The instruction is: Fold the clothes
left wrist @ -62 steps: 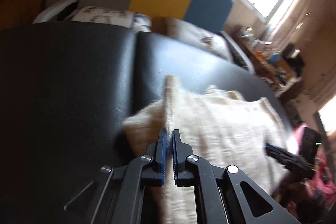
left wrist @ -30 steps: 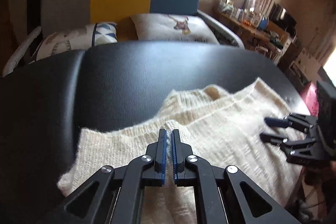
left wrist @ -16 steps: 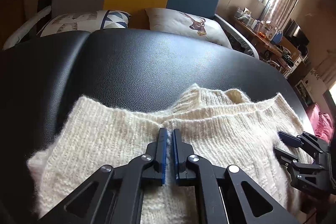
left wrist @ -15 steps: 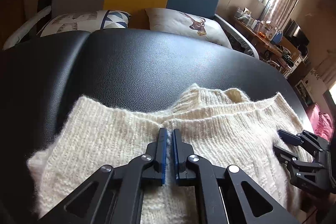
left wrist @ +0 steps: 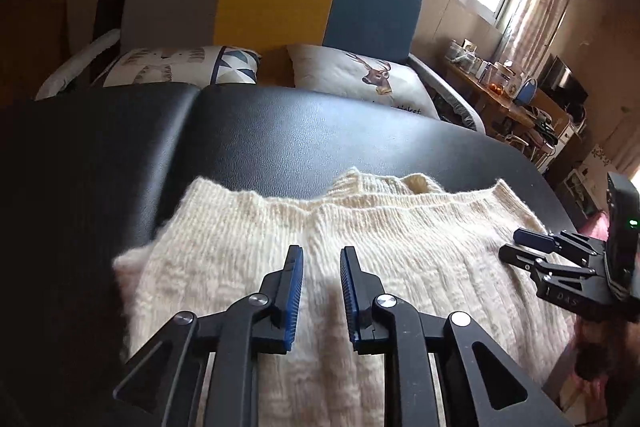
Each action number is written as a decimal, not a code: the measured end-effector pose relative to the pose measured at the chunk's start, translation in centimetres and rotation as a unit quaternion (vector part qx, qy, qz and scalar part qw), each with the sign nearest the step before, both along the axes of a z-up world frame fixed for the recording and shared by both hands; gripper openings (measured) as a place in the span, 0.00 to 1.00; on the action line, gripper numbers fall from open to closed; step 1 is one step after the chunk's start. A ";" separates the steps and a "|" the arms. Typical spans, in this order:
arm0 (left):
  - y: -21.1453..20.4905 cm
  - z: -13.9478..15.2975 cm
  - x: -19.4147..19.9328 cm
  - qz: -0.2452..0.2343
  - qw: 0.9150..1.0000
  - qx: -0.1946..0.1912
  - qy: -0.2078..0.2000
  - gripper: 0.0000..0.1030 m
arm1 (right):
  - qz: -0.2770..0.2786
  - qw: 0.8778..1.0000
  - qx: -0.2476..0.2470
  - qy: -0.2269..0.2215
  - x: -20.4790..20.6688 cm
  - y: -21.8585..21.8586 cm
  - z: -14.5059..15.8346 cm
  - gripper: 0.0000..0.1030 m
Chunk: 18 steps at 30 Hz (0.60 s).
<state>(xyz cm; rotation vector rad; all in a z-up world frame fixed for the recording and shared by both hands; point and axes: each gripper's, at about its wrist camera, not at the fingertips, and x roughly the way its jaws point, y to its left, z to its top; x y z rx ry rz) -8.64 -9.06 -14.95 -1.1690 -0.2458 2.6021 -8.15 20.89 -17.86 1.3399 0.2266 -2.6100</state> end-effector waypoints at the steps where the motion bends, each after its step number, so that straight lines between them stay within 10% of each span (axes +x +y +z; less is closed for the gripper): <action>1: -0.1 -0.2 0.8 -0.001 1.000 -0.003 0.001 0.21 | -0.005 1.000 -0.004 -0.007 0.3 0.2 -0.3 0.40; 18: 0.3 0.4 7.2 -0.033 0.997 -0.051 0.043 0.36 | -0.023 0.999 -0.045 0.016 9.3 2.0 3.6 0.41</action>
